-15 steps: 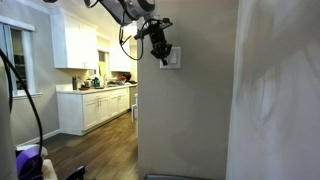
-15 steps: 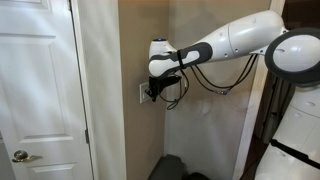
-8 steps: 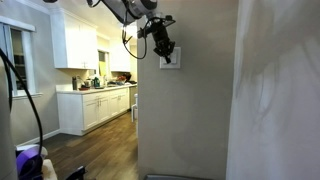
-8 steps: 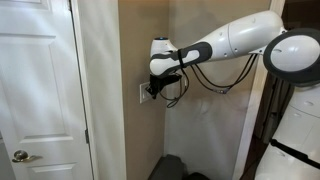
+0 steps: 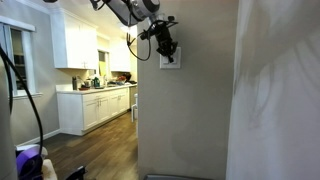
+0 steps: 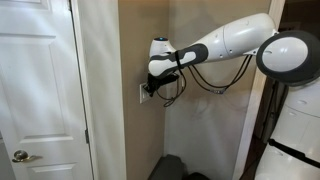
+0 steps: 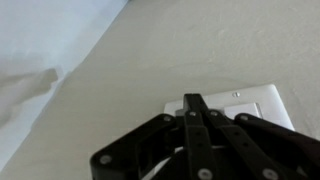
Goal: Flip the right light switch
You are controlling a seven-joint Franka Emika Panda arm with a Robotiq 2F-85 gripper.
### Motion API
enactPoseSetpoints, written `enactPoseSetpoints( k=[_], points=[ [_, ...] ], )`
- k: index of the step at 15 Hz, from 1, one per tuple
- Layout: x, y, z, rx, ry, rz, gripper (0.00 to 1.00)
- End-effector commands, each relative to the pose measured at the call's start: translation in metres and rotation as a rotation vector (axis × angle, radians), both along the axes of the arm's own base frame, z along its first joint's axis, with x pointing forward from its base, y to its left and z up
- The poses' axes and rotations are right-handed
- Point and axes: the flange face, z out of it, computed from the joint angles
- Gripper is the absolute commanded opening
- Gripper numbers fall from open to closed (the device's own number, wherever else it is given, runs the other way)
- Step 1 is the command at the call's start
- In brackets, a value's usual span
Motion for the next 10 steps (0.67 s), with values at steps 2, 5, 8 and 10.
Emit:
enactPoseSetpoints(
  k=[2, 5, 8, 10],
  points=[
    [0.0116, 0.0006, -0.0006, -0.036, -0.071, 0.014, 0.00],
    [0.0127, 0.0004, -0.0011, -0.055, -0.097, 0.007, 0.00],
    [0.0110, -0.0024, -0.0010, -0.072, -0.090, 0.006, 0.00],
    [0.0085, -0.0075, -0.0021, -0.074, -0.061, 0.009, 0.00]
  ],
)
